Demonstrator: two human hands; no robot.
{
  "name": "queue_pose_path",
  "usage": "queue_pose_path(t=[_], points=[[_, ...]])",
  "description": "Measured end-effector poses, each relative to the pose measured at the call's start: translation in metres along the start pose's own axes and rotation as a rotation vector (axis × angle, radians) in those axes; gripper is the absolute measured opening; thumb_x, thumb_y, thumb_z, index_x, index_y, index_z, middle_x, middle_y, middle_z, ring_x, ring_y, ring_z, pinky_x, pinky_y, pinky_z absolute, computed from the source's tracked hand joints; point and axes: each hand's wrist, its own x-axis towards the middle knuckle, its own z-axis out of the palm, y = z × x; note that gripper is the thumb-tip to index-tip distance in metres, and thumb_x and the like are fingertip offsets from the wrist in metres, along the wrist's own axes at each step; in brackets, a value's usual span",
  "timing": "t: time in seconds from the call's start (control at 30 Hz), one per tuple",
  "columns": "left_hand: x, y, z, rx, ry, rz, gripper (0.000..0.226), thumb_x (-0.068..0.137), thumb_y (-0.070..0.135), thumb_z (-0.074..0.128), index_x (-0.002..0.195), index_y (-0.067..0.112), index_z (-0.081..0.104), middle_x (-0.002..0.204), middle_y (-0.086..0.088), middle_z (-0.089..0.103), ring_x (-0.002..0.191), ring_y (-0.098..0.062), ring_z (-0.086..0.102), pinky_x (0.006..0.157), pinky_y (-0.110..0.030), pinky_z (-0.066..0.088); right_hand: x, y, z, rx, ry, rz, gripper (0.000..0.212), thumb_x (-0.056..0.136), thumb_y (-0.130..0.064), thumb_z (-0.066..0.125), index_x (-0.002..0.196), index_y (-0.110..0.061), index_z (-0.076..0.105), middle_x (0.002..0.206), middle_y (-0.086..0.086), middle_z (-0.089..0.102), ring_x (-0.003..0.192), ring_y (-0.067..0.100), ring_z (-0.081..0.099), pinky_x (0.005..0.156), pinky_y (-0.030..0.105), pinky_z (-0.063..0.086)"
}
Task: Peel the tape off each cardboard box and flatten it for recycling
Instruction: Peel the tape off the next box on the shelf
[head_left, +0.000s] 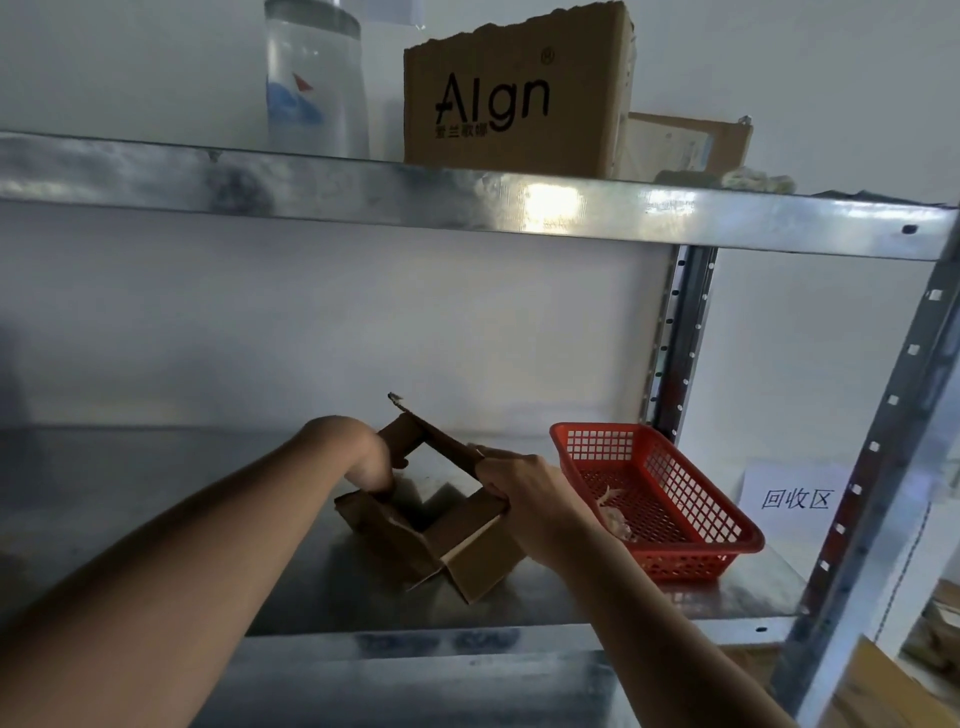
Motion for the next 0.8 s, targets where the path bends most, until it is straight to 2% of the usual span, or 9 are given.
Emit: queue_pose_path(t=[0.13,0.2,0.27,0.33,0.43,0.53,0.63,0.7,0.8], points=[[0.007,-0.018,0.007,-0.133,0.208,0.062,0.043,0.100,0.033,0.053,0.142,0.026,0.058,0.124,-0.003,0.065,0.104,-0.020,0.064,0.087,-0.033,0.054,0.003,0.007,0.005,0.072,0.028,0.039,0.051,0.095,0.005,0.058,0.068,-0.032,0.036,0.075,-0.014,0.043,0.058,0.003,0.046,0.048,0.013,0.039],[0.008,-0.031,0.010,-0.205,0.336,0.111,0.027,0.098,0.031,0.053,0.123,0.032,0.066,0.105,0.003,0.067,0.091,-0.018,0.066,0.078,-0.037,0.056,0.005,0.014,0.007,0.099,0.040,0.076,0.049,0.091,0.006,0.057,0.066,-0.031,0.036,0.072,-0.013,0.046,0.058,0.002,0.046,0.045,0.016,0.033],[0.011,-0.048,0.015,-0.312,0.466,0.112,0.023,0.099,0.033,0.054,0.116,0.044,0.064,0.104,0.008,0.065,0.086,-0.016,0.065,0.071,-0.035,0.053,0.006,0.023,0.008,0.144,0.065,0.116,0.048,0.085,0.009,0.053,0.065,-0.030,0.034,0.068,-0.012,0.044,0.057,0.002,0.042,0.048,0.016,0.026],[0.016,-0.061,0.023,-0.444,0.563,0.073,0.022,0.101,0.032,0.051,0.113,0.041,0.067,0.107,0.007,0.066,0.088,-0.017,0.064,0.071,-0.033,0.051,0.008,0.028,0.011,0.203,0.086,0.157,0.046,0.079,0.012,0.048,0.064,-0.028,0.031,0.065,-0.011,0.041,0.056,0.004,0.038,0.046,0.017,0.026],[0.028,-0.068,0.035,-0.782,0.603,0.058,0.030,0.103,0.032,0.047,0.096,0.024,0.075,0.101,-0.005,0.072,0.091,-0.027,0.067,0.075,-0.037,0.050,0.011,0.028,0.017,0.314,0.171,0.178,0.042,0.065,0.014,0.042,0.064,-0.025,0.026,0.062,-0.010,0.033,0.057,0.007,0.029,0.050,0.022,0.020],[0.026,-0.071,0.041,-1.150,0.611,0.085,0.046,0.096,0.058,0.047,0.088,0.023,0.076,0.095,-0.011,0.074,0.091,-0.027,0.070,0.083,-0.044,0.055,0.014,0.031,0.019,0.405,0.334,0.267,0.034,0.056,0.007,0.042,0.066,-0.022,0.026,0.061,-0.008,0.030,0.059,0.010,0.026,0.054,0.034,0.017],[0.020,-0.075,0.046,-1.306,0.610,0.238,0.055,0.071,0.083,0.065,0.102,0.039,0.074,0.101,-0.003,0.076,0.098,-0.024,0.072,0.087,-0.045,0.056,0.016,0.032,0.022,0.428,0.436,0.412,0.030,0.070,0.005,0.052,0.075,-0.021,0.039,0.068,-0.009,0.046,0.062,0.012,0.041,0.051,0.039,0.031],[0.017,-0.076,0.049,-1.302,0.609,0.288,0.067,0.059,0.074,0.086,0.120,0.052,0.065,0.116,0.001,0.068,0.105,-0.019,0.067,0.080,-0.035,0.057,0.017,0.030,0.022,0.538,0.493,0.485,0.029,0.087,-0.001,0.058,0.089,-0.026,0.045,0.081,-0.006,0.056,0.071,0.014,0.055,0.054,0.041,0.047],[0.020,-0.076,0.058,-1.349,0.617,0.230,0.097,0.070,0.046,0.094,0.148,0.054,0.038,0.119,0.002,0.062,0.104,-0.019,0.067,0.082,-0.036,0.059,0.020,0.027,0.020,0.856,0.602,0.567,0.022,0.102,-0.016,0.058,0.106,-0.028,0.040,0.097,-0.003,0.060,0.085,0.013,0.059,0.061,0.037,0.050]])
